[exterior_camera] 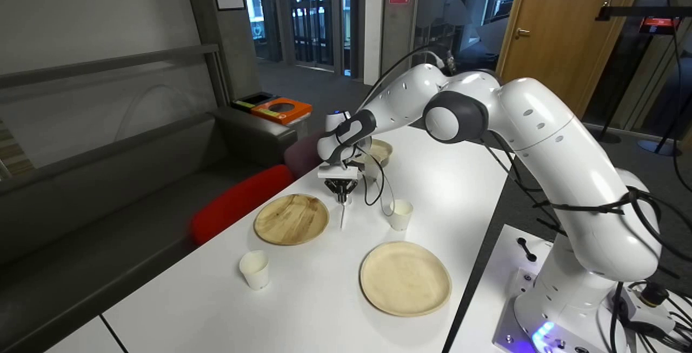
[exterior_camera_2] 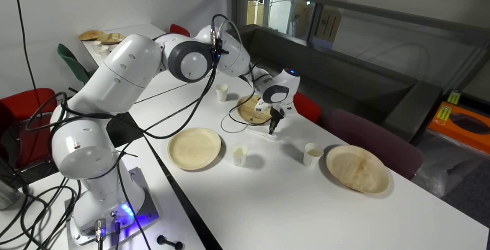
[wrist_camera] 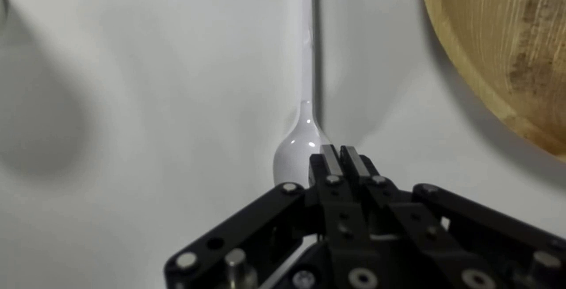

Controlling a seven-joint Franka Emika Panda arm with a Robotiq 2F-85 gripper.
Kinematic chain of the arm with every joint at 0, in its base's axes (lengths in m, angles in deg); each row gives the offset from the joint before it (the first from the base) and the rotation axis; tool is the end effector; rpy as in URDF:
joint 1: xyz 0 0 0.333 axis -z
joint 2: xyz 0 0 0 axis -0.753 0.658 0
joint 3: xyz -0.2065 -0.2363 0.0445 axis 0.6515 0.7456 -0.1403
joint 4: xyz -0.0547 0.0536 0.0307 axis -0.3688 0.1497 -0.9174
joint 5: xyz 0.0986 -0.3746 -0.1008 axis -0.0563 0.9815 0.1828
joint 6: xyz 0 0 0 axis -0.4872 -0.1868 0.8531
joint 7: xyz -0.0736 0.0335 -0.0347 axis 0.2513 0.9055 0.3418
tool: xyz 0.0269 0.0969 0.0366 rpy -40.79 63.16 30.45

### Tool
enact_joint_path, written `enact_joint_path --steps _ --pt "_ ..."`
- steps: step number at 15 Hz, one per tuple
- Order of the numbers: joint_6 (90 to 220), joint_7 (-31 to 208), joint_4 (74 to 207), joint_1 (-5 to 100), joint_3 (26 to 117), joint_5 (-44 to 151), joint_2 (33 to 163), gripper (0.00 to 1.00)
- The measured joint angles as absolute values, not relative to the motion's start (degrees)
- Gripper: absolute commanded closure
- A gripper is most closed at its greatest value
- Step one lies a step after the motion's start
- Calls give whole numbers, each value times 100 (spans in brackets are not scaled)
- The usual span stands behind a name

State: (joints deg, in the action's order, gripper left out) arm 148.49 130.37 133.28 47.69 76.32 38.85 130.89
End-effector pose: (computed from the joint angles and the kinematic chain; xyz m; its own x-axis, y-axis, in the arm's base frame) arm 0.7056 -0.0678 0.1534 0.5036 -0.8585 -0.0966 -0.8596 -0.5091 0.0430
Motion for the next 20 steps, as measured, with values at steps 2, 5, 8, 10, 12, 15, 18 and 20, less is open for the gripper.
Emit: enact_joint_path --steps 2,5,8,10,12,15,18,20 --pt "14851 13037 13319 4769 7632 3885 13087 99" --pt "14851 13037 13308 4769 7632 3885 13087 99" --pt "14851 13037 13308 4769 7632 3885 13087 99" --pt "14851 13037 13308 4769 7632 3885 13087 99" --pt "14770 13007 13301 4788 7595 3855 13085 99" --pt "14246 12739 13211 4961 7329 3652 13070 99" --pt "13683 12375 13079 5121 7140 3440 13053 99" --pt "13683 12376 13038 5130 7163 3439 13053 99"
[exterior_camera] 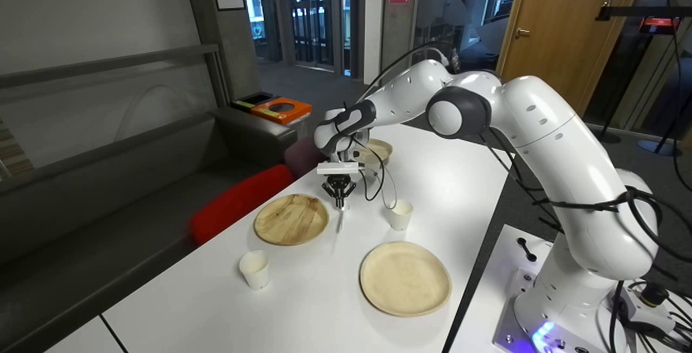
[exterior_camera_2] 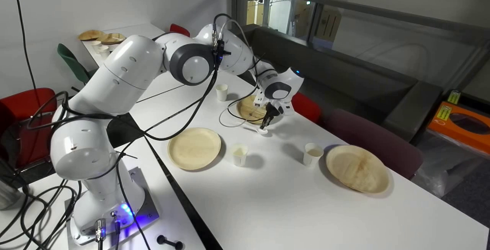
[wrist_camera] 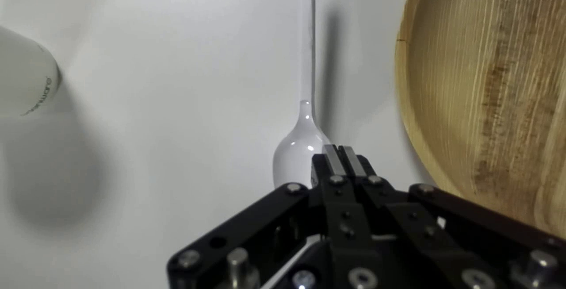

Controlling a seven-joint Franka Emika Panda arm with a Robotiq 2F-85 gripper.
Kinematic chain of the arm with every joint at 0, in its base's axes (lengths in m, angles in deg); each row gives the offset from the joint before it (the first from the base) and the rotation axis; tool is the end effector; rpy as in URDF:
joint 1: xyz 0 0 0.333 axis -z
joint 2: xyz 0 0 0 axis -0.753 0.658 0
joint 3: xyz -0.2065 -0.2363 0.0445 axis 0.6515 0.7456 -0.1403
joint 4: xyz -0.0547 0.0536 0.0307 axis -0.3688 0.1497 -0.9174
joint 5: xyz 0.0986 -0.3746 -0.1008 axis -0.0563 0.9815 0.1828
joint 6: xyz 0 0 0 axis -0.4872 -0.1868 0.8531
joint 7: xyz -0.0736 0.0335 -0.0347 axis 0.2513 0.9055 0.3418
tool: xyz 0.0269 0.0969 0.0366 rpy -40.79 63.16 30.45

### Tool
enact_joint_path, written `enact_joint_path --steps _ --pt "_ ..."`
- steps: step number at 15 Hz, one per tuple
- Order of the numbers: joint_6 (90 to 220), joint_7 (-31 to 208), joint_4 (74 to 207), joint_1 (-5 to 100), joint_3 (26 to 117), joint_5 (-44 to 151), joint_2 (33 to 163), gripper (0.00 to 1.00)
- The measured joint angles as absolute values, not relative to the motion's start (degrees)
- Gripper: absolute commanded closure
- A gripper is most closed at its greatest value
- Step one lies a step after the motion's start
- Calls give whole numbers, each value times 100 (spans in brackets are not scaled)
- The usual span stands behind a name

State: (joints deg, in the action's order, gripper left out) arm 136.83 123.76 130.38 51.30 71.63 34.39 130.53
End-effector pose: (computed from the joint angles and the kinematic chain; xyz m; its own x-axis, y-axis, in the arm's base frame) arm 0.7000 -0.0523 0.1622 0.5442 -0.7814 -0.3053 -0.8127 -0.5813 0.0392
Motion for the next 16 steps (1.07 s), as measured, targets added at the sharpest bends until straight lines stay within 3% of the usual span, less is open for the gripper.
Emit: enact_joint_path --steps 12,15,16 --pt "14030 12856 12975 5094 7522 3623 13202 99" --pt "14052 12926 12936 5090 7528 3689 13261 81" --pt "14052 12935 12930 5087 7528 3703 13261 69"
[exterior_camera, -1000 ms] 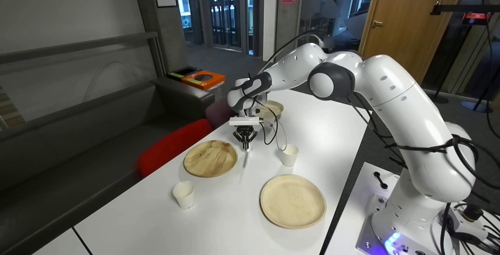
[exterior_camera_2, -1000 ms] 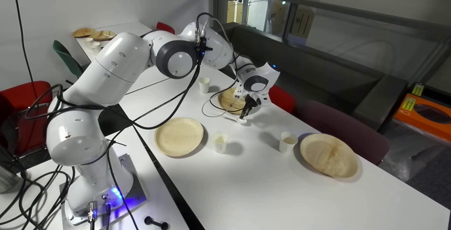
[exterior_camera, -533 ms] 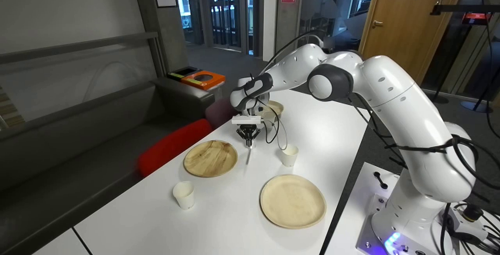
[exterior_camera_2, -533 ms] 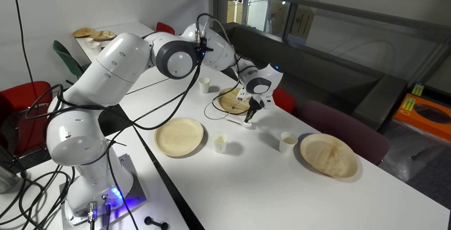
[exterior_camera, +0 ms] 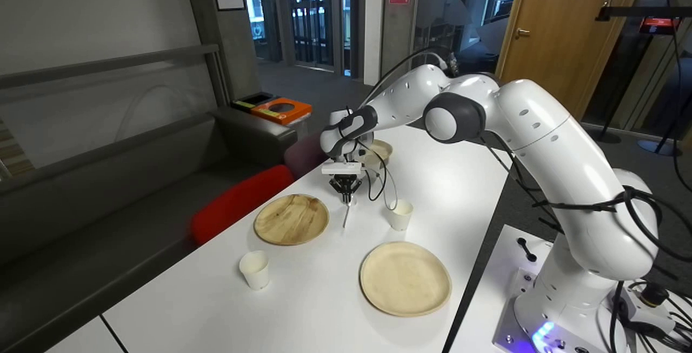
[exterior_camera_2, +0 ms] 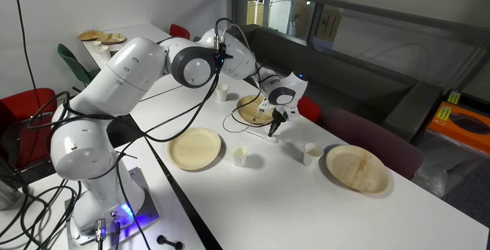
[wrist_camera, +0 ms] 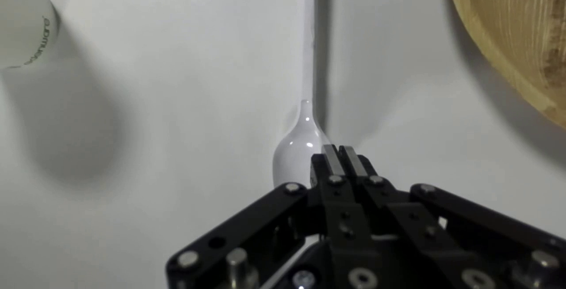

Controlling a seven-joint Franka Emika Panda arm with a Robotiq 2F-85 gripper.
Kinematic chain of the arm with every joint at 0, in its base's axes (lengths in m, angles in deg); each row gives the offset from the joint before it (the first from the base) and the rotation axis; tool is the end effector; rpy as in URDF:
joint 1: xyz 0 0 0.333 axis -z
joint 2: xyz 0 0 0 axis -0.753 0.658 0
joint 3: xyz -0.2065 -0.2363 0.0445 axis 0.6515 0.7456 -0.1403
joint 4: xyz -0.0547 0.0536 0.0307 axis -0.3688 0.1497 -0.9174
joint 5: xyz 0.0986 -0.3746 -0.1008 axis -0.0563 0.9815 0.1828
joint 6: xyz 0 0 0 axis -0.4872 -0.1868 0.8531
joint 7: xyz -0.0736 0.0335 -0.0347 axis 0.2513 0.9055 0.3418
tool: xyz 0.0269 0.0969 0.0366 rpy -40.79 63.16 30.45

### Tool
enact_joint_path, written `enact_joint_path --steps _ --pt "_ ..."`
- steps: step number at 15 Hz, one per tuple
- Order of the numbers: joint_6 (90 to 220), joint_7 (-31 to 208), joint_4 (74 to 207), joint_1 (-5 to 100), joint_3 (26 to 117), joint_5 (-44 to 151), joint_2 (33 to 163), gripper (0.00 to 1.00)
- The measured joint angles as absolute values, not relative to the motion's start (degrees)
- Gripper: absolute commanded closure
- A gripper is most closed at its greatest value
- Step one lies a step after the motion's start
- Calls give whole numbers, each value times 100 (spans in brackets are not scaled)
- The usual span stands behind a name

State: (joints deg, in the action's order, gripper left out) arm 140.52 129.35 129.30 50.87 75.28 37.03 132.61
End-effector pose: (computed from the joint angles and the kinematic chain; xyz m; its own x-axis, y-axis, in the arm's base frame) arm 0.7039 -0.0894 0.1501 0.4630 -0.8640 -0.1977 -0.8696 -0.4859 0.0871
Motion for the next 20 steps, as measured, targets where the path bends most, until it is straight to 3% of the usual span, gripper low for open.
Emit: enact_joint_path --steps 2,5,13,20 --pt "14053 12944 12926 5072 7528 3720 13262 54" --pt "14086 12944 12926 5025 7532 3748 13261 50" --pt "14215 12943 12941 4836 7528 3889 13249 68" --pt "14227 12925 13104 4704 7526 3950 13212 67"
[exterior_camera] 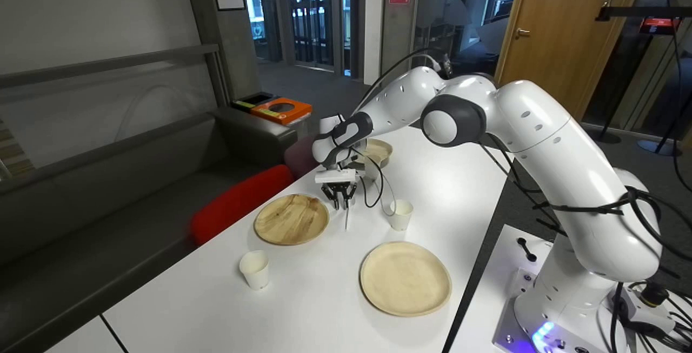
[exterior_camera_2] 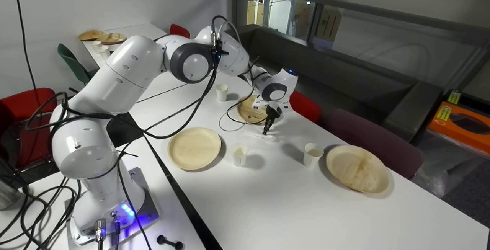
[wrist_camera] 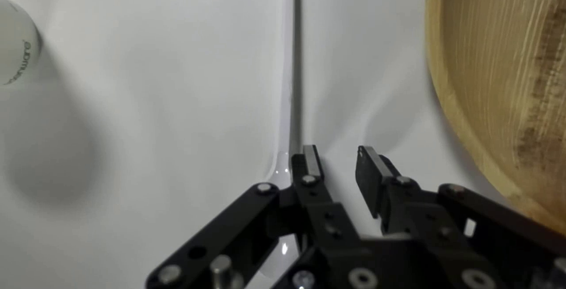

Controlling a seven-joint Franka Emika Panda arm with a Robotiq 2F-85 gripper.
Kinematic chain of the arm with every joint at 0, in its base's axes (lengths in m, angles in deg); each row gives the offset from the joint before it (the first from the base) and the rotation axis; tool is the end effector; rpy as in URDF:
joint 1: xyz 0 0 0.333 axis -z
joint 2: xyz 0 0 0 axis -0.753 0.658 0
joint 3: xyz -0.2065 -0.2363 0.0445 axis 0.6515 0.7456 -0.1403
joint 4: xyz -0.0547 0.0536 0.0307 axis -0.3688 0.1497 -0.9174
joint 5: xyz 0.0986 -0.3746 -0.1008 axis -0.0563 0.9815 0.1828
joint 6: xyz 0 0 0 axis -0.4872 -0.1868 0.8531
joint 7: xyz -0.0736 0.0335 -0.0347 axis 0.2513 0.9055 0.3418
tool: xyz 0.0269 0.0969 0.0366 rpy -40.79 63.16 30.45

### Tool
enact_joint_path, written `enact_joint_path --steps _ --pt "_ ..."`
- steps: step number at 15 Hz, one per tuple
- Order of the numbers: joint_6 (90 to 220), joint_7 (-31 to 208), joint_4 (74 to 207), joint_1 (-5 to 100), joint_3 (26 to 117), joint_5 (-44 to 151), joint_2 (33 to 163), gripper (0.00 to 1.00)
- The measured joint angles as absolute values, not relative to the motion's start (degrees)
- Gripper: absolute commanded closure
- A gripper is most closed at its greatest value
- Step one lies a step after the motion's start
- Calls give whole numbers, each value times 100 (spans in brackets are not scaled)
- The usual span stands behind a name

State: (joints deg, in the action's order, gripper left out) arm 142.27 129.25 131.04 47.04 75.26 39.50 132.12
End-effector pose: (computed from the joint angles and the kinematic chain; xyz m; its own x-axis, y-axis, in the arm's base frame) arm 0.7032 -0.0454 0.1455 0.5418 -0.8239 -0.1664 -0.8213 -0.5610 0.1033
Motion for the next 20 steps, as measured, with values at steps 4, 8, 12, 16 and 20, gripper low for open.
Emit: enact_joint_path --steps 4,8,12,16,20 --pt "14284 12919 13211 4697 7526 3954 13136 67" --pt "14342 12906 13403 4696 7526 3966 12904 68" --pt "14385 12889 13669 4695 7526 4019 12653 68" --pt "14446 12878 13919 4695 7526 4073 12511 68" --pt "14447 12877 14052 4695 7526 4104 12464 70"
